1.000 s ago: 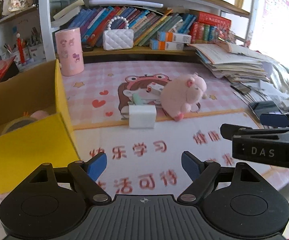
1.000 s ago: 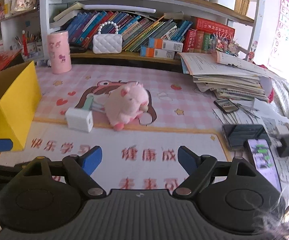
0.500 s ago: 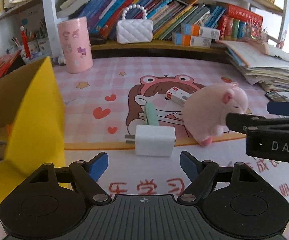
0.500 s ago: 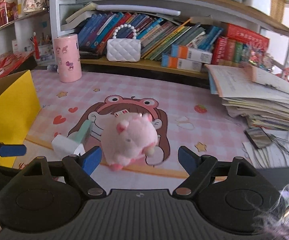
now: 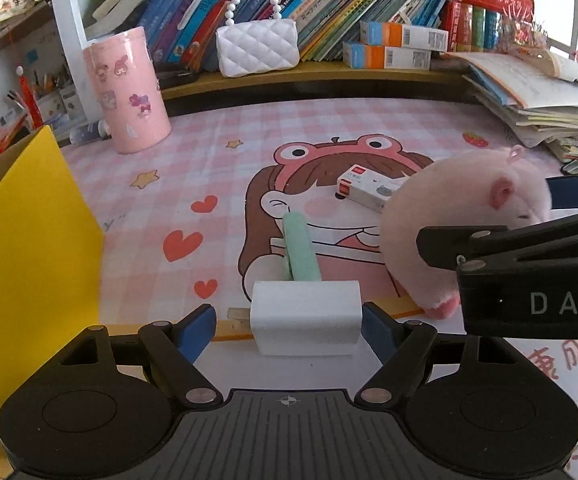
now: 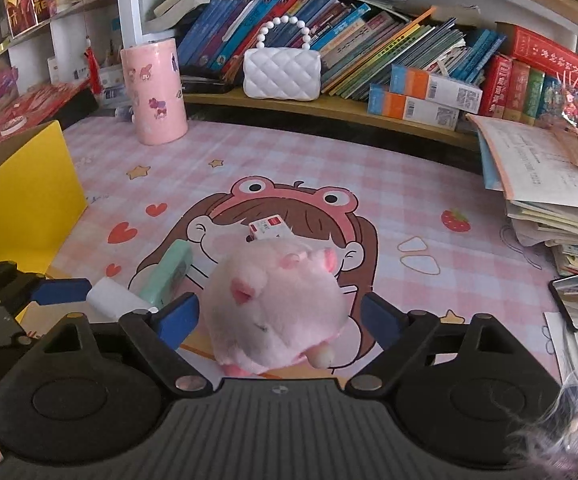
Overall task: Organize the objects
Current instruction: 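Close the left tool on the white charger while the right tool grasps the pink pig plush, then carry the charger with the left tool and the pig plush with the right tool into the box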
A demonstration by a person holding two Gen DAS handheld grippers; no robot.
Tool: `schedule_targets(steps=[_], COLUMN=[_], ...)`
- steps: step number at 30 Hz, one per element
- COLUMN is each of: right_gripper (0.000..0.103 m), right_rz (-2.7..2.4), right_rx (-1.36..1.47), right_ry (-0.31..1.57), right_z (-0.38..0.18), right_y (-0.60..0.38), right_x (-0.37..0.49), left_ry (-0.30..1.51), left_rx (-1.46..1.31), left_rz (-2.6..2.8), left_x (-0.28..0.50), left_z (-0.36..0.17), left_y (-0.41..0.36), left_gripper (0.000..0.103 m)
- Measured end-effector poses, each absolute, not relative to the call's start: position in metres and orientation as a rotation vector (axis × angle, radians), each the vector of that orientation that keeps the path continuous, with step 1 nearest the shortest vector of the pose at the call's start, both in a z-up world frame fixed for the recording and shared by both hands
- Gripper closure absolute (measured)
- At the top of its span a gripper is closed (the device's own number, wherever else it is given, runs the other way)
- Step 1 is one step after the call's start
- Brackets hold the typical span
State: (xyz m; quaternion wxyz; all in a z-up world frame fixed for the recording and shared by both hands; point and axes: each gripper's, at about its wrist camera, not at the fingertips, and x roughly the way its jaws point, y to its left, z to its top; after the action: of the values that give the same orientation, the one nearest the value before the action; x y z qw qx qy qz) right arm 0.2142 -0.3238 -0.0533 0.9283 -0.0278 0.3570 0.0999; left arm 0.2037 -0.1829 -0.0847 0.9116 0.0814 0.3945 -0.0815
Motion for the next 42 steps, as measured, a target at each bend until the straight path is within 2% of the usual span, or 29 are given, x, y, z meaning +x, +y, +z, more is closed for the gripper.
schedule_targets(steps=[2, 4, 7, 9, 16, 28, 42], right_gripper=[0.02, 0.033, 0.05, 0.055, 0.057, 0.057, 0.057], right_rz=[0.205, 0.209, 0.242, 0.25, 0.21, 0.112, 0.206], right_rx=[-0.06, -0.059, -0.037, -0.01, 0.039, 0.108, 0.041], right_ry=[0.735, 0.737, 0.727, 0.707, 0.66, 0.732, 0.742], right_z=[-0.055, -0.056, -0.055, -0.051, -0.032, -0.021, -0.012], right_y=[-0.323, -0.323, -0.325, -0.328, -0.329, -0.316, -0.236], right_x=[0.217, 0.219, 0.219, 0.215, 0.19, 0.116, 0.05], left_ry=[0.811, 0.803, 0.798, 0.791, 0.772, 0.722, 0.702], left_rx=[0.172, 0.181, 0.175, 0.157, 0.051, -0.049, -0.089], left_rz=[-0.178, -0.197, -0.224, -0.227, -0.247, -0.277, -0.229], left_x=[0.205, 0.205, 0.204, 0.199, 0.175, 0.1, 0.033], left_z=[-0.086, -0.087, -0.086, -0.081, -0.056, -0.023, -0.011], left_y=[-0.184, -0.185, -0.18, -0.176, -0.16, -0.124, -0.046], left_gripper=[0.029, 0.037, 0.038, 0.038, 0.038, 0.038, 0.038])
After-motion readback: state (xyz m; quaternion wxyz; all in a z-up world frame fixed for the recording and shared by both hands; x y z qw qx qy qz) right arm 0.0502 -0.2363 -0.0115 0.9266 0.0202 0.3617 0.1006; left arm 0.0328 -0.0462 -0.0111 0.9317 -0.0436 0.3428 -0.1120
